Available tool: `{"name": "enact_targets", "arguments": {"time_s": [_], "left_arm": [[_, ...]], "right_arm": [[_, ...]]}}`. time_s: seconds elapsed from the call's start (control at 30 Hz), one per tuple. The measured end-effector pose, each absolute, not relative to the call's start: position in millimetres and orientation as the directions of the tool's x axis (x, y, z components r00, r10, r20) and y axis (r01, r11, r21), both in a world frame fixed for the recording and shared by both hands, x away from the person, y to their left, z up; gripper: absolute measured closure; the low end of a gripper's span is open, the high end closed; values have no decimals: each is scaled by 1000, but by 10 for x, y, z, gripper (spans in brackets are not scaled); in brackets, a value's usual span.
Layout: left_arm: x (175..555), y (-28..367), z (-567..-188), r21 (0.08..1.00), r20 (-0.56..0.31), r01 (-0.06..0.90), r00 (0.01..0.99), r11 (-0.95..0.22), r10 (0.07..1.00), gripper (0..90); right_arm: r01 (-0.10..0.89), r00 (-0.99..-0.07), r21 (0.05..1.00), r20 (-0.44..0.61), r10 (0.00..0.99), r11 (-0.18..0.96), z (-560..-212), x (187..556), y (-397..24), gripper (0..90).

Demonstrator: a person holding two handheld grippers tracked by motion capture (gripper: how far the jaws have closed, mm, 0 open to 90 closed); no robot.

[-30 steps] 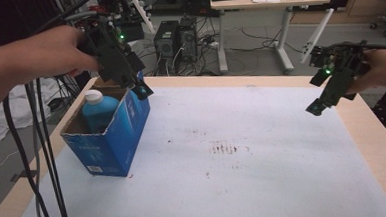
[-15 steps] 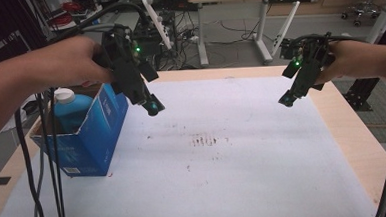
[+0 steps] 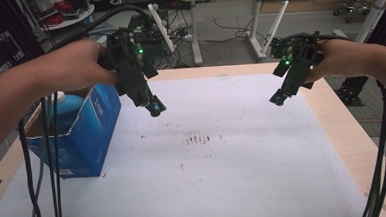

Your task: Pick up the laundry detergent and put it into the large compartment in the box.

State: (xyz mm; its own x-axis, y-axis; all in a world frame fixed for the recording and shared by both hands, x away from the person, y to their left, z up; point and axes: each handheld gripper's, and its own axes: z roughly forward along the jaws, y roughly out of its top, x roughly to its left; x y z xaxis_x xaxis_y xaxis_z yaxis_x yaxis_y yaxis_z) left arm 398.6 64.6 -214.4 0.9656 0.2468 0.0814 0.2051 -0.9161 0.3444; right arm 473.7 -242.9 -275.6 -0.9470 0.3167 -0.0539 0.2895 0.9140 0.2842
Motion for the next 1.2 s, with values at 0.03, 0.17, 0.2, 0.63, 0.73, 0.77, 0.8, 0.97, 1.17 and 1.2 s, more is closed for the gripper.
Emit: {"name": "enact_targets", "arguments": {"time_s": [0.03,0.17,0.2,0.63,0.73,0.77,0.8,0.97,1.17,1.2], "left_arm": [[3993,623,-2145,354,86,205,964,-913,250,16],[4038,513,-2172,379,68,204,967,-903,247,16],[4049,479,-2187,379,62,204,968,-903,244,16],[4147,155,-2385,325,67,189,973,-927,222,16],[4164,130,-2415,321,64,193,972,-927,225,16],[4167,122,-2426,316,66,192,973,-929,223,16],[4165,114,-2437,312,64,195,972,-930,225,16],[4153,85,-2492,297,59,189,975,-936,216,16],[4155,96,-2558,292,48,198,974,-936,221,16],[4161,105,-2565,288,47,199,974,-937,221,16]], "right_arm": [[291,-946,282,-54,318,914,-2756,4731,-2427,24],[289,-948,283,-51,315,915,-2764,4720,-2424,24],[286,-948,282,-52,313,916,-2768,4720,-2427,24],[291,-947,283,-49,317,914,-2807,4687,-2498,24],[289,-948,282,-47,314,915,-2815,4679,-2497,24],[292,-947,279,-47,317,915,-2819,4672,-2497,24],[293,-947,281,-47,318,914,-2826,4669,-2495,24],[286,-949,282,-49,311,916,-2847,4658,-2487,24],[289,-949,277,-42,312,916,-2869,4643,-2455,24],[286,-950,272,-43,308,919,-2870,4646,-2451,24]]}}
